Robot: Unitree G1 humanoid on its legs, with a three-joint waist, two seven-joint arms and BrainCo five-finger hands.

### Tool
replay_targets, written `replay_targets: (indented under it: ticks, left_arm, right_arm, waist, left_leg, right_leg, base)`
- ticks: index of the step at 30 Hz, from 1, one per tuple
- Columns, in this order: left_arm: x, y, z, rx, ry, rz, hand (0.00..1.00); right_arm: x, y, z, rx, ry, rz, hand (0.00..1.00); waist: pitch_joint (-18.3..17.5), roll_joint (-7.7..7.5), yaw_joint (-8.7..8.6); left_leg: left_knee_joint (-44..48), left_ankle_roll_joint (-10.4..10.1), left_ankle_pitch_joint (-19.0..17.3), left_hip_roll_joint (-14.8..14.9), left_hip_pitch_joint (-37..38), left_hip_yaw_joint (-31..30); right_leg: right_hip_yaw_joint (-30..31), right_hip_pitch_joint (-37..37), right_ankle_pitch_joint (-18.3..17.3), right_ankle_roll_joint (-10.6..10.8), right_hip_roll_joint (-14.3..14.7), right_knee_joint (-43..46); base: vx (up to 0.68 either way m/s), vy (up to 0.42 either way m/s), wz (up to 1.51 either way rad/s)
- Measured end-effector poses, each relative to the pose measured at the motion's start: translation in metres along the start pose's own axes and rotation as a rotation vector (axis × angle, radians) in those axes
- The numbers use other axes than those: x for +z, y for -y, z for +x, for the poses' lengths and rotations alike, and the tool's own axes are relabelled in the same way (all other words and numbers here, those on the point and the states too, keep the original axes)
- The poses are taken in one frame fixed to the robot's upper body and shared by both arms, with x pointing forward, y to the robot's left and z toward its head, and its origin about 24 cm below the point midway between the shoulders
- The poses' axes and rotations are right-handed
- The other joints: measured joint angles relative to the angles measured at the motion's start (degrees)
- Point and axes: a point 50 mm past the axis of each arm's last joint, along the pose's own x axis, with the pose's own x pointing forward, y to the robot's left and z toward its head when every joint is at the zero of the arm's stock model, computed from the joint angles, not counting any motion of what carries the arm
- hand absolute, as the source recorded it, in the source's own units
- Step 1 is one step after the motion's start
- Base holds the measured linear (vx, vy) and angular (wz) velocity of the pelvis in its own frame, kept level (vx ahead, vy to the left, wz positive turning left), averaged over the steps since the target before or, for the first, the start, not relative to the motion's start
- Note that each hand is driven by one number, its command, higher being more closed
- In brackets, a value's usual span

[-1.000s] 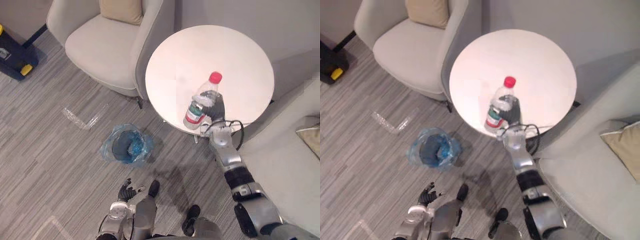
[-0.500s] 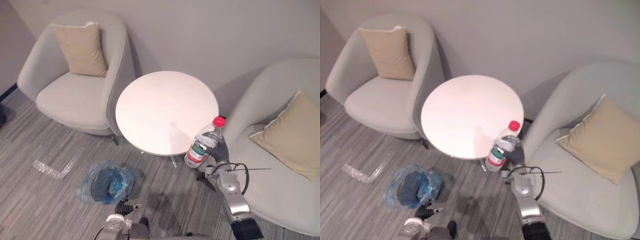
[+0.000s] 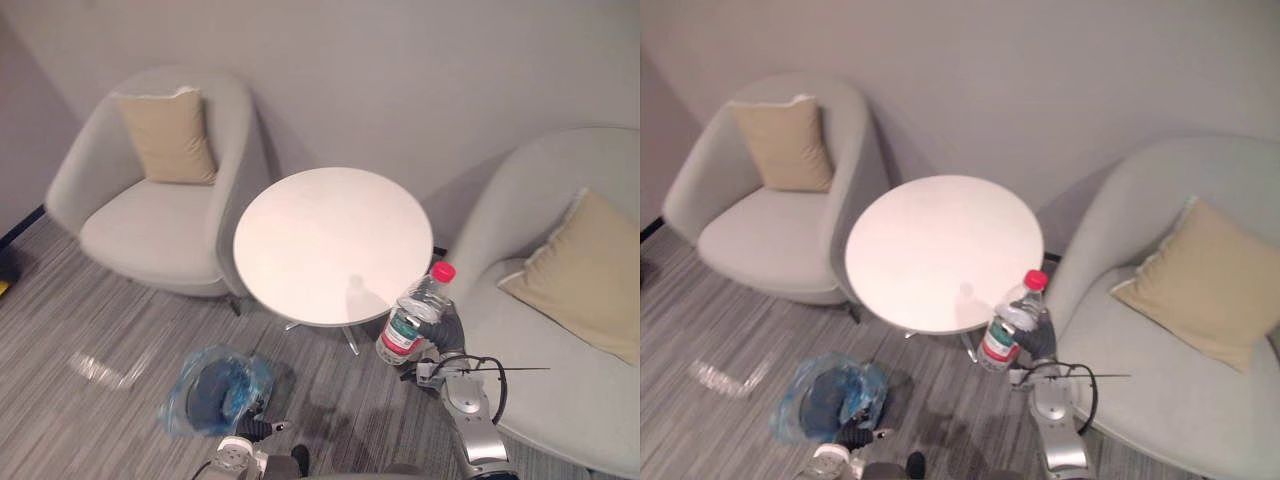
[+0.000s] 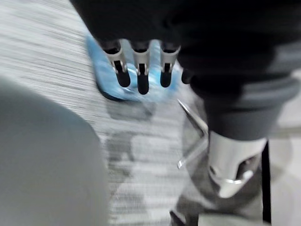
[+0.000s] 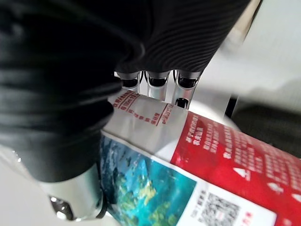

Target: Gather rubbish on tea table into small bin, then transfer packed bag to large trash can.

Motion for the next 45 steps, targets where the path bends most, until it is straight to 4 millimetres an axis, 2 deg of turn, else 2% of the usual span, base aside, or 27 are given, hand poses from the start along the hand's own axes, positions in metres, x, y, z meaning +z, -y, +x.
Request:
replay_targets:
  ticks: [3, 4, 5, 6, 7, 8, 10, 12, 14, 15, 16, 17, 18, 20, 25, 28, 31, 32, 33, 34, 36, 38, 40, 41, 42, 44, 45]
  left_arm:
    - [0.004, 0.005, 0.0, -0.008, 0.015, -0.026, 0.0]
    - [0.005, 0.006, 0.0, -0.011, 0.021, -0.03, 0.0]
    - [0.006, 0.007, 0.0, -0.014, 0.025, -0.029, 0.0]
    - [0.007, 0.007, 0.0, -0.014, 0.027, -0.027, 0.0]
    - [0.011, 0.006, 0.001, -0.013, 0.038, -0.027, 0.0]
    - [0.011, 0.009, 0.001, -0.02, 0.033, -0.027, 0.0]
    - [0.008, 0.009, 0.0, -0.021, 0.026, -0.02, 0.0]
    - [0.007, 0.012, 0.0, -0.029, 0.026, -0.004, 0.0]
    - [0.007, 0.02, -0.001, -0.053, 0.027, 0.018, 0.0]
    - [0.008, 0.026, -0.001, -0.073, 0.031, 0.039, 0.0]
    - [0.007, 0.026, -0.001, -0.076, 0.03, 0.044, 0.0]
    - [0.006, 0.024, -0.002, -0.073, 0.03, 0.065, 0.0]
    - [0.003, 0.019, -0.002, -0.067, 0.024, 0.091, 0.0]
    - [0.0, 0.018, -0.003, -0.063, 0.017, 0.098, 0.0]
    - [-0.006, 0.013, -0.004, -0.049, -0.002, 0.108, 0.0]
    - [-0.01, 0.007, -0.004, -0.028, -0.019, 0.083, 0.0]
    - [-0.007, 0.003, -0.004, -0.013, -0.005, 0.081, 0.0]
    - [-0.009, 0.004, -0.004, -0.005, -0.012, 0.074, 0.0]
    - [-0.009, 0.003, -0.004, 0.002, -0.014, 0.07, 0.0]
    - [-0.011, 0.001, -0.004, 0.015, -0.022, 0.054, 0.0]
    - [-0.012, -0.006, -0.004, 0.041, -0.031, 0.034, 0.0]
    - [-0.012, -0.008, -0.003, 0.046, -0.036, 0.037, 0.0]
    - [-0.014, -0.008, -0.003, 0.044, -0.045, 0.038, 0.0]
    - [-0.015, -0.01, -0.003, 0.047, -0.05, 0.036, 0.0]
    - [-0.015, -0.004, -0.003, 0.044, -0.057, 0.0, 0.0]
    - [-0.015, 0.002, -0.003, 0.033, -0.058, -0.007, 0.0]
    - [-0.014, 0.002, -0.003, 0.031, -0.054, -0.004, 0.0]
  right_arm:
    - [0.008, 0.0, 0.008, 0.001, 0.037, -0.004, 1.0]
    - [0.01, 0.002, 0.01, 0.002, 0.046, -0.014, 1.0]
    - [0.012, 0.005, 0.012, -0.005, 0.054, -0.023, 1.0]
    - [0.012, 0.005, 0.012, -0.008, 0.055, -0.024, 1.0]
    - [0.014, 0.009, 0.013, -0.022, 0.062, -0.027, 1.0]
    - [0.012, 0.014, 0.012, -0.049, 0.051, -0.032, 1.0]
    - [0.008, 0.017, 0.01, -0.068, 0.03, -0.033, 1.0]
    - [0.007, 0.018, 0.009, -0.078, 0.026, -0.034, 1.0]
    - [0.004, 0.022, 0.006, -0.094, 0.013, -0.035, 1.0]
    - [0.002, 0.024, 0.004, -0.103, 0.004, -0.036, 1.0]
    - [0.001, 0.024, 0.003, -0.105, 0.0, -0.036, 1.0]
    - [-0.001, 0.021, 0.001, -0.11, -0.014, -0.015, 1.0]
    - [-0.002, 0.013, 0.0, -0.1, -0.023, 0.01, 1.0]
    - [-0.002, 0.008, -0.001, -0.083, -0.024, 0.016, 1.0]
    - [-0.014, 0.002, -0.003, -0.065, -0.077, 0.017, 1.0]
    - [-0.021, -0.01, -0.004, -0.026, -0.112, 0.013, 1.0]
    - [-0.022, -0.009, -0.003, -0.02, -0.115, -0.008, 1.0]
    - [-0.022, -0.009, -0.003, -0.01, -0.114, -0.023, 1.0]
    - [-0.022, -0.009, -0.003, -0.004, -0.112, -0.032, 1.0]
    - [-0.023, -0.008, -0.004, 0.008, -0.111, -0.047, 1.0]
    - [-0.021, -0.014, -0.003, 0.045, -0.104, -0.053, 1.0]
    - [-0.021, -0.013, -0.003, 0.048, -0.101, -0.056, 1.0]
    - [-0.021, -0.012, -0.002, 0.046, -0.099, -0.059, 1.0]
    - [-0.021, -0.012, -0.002, 0.046, -0.099, -0.06, 1.0]
    - [-0.021, -0.005, -0.001, 0.035, -0.097, -0.077, 1.0]
    - [-0.018, -0.001, 0.001, 0.03, -0.084, -0.088, 1.0]
    - [-0.018, 0.001, 0.002, 0.026, -0.083, -0.089, 1.0]
  waist:
    - [1.84, 1.76, 0.36]
    - [2.01, 2.31, 0.6]
    - [2.26, 2.39, 0.46]
    - [2.33, 2.11, 0.23]
    - [2.82, 2.02, -0.17]
    - [2.9, 3.01, -0.93]
    - [2.94, 2.81, -1.97]
    - [2.87, 2.7, -2.64]
    - [2.56, 3.18, -3.04]
    - [1.9, 4.4, -3.35]
    - [1.85, 4.46, -3.35]
    - [1.74, 3.08, -3.03]
    - [1.26, 2.27, -2.86]
    - [1.02, 2.17, -2.86]
    - [0.51, 2.09, -2.24]
    - [0.45, 1.31, -2.24]
    - [1.54, -0.37, -2.35]
    - [1.56, -0.33, -2.43]
    - [1.44, 0.09, -2.7]
    - [1.56, 1.32, -3.33]
    - [1.85, 1.47, -3.43]
    - [2.13, 1.0, -3.42]
    - [1.68, 0.11, -3.59]
    - [1.18, -0.94, -3.67]
    - [1.19, 1.21, -3.83]
    - [1.07, 3.07, -3.83]
    - [1.08, 3.12, -3.87]
  left_leg:
    - [0.61, -1.59, 0.99, 2.07, -0.94, -2.8]
    - [0.11, -2.65, 2.5, 3.11, -1.79, -2.21]
    - [-2.72, -2.41, 7.14, 3.11, -2.76, -1.13]
    - [-4.8, -2.36, 9.3, 3.01, -2.77, -0.76]
    - [-4.72, -1.25, 9.46, 3.65, -3.92, 4.86]
    - [2.58, 1.2, 4.17, 4.73, -5.33, 10.68]
    - [8.41, 3.01, -0.76, 5.85, -3.98, 17.48]
    - [10.84, 2.61, -4.59, 8.64, -1.02, 23.22]
    - [9.17, 1.57, -6.27, 10.93, 2.23, 26.45]
    - [3.67, -0.01, -6.78, 10.77, 3.89, 27.17]
    - [1.44, -0.48, -6.87, 10.21, 4.5, 27.24]
    - [-3.23, -0.38, -4.13, 7.67, 5.43, 26.31]
    - [-7.5, 0.58, -1.74, 5.51, 6.43, 25.28]
    - [-10.51, 1.64, -0.06, 3.68, 7.47, 24.38]
    - [-17.48, 3.09, 3.42, 1.18, 10.65, 23.9]
    - [-18.43, 3.53, 3.44, 0.21, 10.55, 23.88]
    - [-15.89, 4.09, -0.08, -1.61, 10.29, 22.29]
    - [-14.19, 4.61, -1.27, -1.4, 10.15, 21.03]
    - [-13.69, 4.73, -1.63, -1.06, 10.19, 20.38]
    - [-12.42, 5.22, -2.36, 0.35, 10.4, 18.16]
    - [-11.87, 5.45, -2.61, 2.4, 10.42, 15.5]
    - [-11.72, 4.58, -2.42, 2.75, 11.04, 13.42]
    - [-11.32, 3.28, -3.38, 1.59, 12.05, 11.4]
    - [-10.51, 2.74, -4.39, 0.57, 12.4, 10.28]
    - [-8.28, 1.72, -5.65, 1.84, 11.91, 9.33]
    - [-4.68, 0.04, -7.24, 3.34, 10.49, 10.2]
    - [-2.08, -0.62, -7.73, 3.78, 9.63, 10.94]
  right_leg:
    - [-3.25, 2.02, 0.08, -0.46, 2.86, -1.77]
    - [-4.49, 1.88, -0.17, -1.56, 4.3, -1.21]
    - [-6.33, 0.91, -0.14, -3.21, 4.41, -1.33]
    - [-7.01, 0.56, 0.07, -3.66, 3.87, -1.73]
    - [-10.53, -0.47, 0.29, -4.74, 3.05, -3.11]
    - [-13.11, -1.04, 1.1, -5.26, 2.99, -3.4]
    - [-16.6, -0.89, 1.95, -5.36, 1.81, -3.56]
    - [-20.31, -0.97, 2.66, -4.84, 0.63, -3.71]
    - [-23.43, -0.84, 3.28, -3.74, -0.04, -3.77]
    - [-25.03, -1.0, 3.89, -2.48, -0.03, -4.09]
    - [-25.2, -1.02, 4.22, -1.94, 0.0, -4.6]
    - [-24.62, -1.01, 5.39, -1.27, -0.64, -6.47]
    - [-23.46, -0.56, 6.4, -0.72, -1.11, -8.63]
    - [-22.9, 0.21, 7.39, 0.08, -1.76, -10.22]
    - [-22.55, 1.28, 9.14, 0.96, -2.62, -12.1]
    - [-22.29, -0.29, 7.93, 1.59, -3.69, -9.77]
    - [-22.32, -2.19, 3.51, 2.68, -7.91, 0.17]
    - [-18.69, -5.41, 4.27, 0.75, -8.4, 8.2]
    - [-16.75, -7.53, 5.29, -2.12, -8.09, 12.85]
    - [-12.59, -12.16, 4.23, -4.33, -5.59, 19.26]
    - [-9.64, -15.96, 1.38, -3.15, 0.9, 16.15]
    - [-9.74, -18.0, 2.09, -3.16, 3.66, 10.27]
    - [-8.71, -17.79, 7.7, -3.24, 4.53, 0.81]
    - [-7.62, -17.67, 13.69, -4.15, 4.13, -1.75]
    - [-9.22, -15.57, 13.72, -4.56, 4.49, -2.73]
    - [-11.38, -13.1, 13.53, -4.85, 5.27, -5.52]
    - [-12.0, -11.82, 13.35, -5.14, 5.49, -6.7]
  base:
    - [-0.2, -0.132, 0.65]
    - [-0.21, -0.125, 0.63]
    - [-0.21, -0.12, 0.69]
    - [-0.23, -0.074, 0.78]
    - [-0.29, -0.067, 0.83]
    - [-0.24, -0.05, 0.84]
    - [-0.21, -0.023, 0.9]
    - [-0.24, 0.047, 0.98]
    - [-0.18, 0.157, 1.09]
    - [-0.14, 0.188, 1.06]
    - [-0.13, 0.254, 0.93]
    - [-0.07, 0.195, 0.68]
    - [-0.07, 0.226, 0.6]
    - [-0.03, 0.15, 0.34]
    - [-0.02, 0.119, 0.07]
    - [-0.01, 0.066, -0.02]
    - [0.03, 0.042, 0.29]
    - [0.09, 0.041, 0.41]
    - [0.16, 0.054, 0.59]
    - [0.16, 0.015, 0.62]
    - [0.22, -0.03, 0.72]
    - [0.26, -0.079, 0.76]
    - [0.27, -0.094, 0.83]
    - [0.32, -0.104, 0.74]
    - [0.32, -0.095, 0.67]
    - [0.28, -0.088, 0.48]
    - [0.24, -0.098, 0.42]
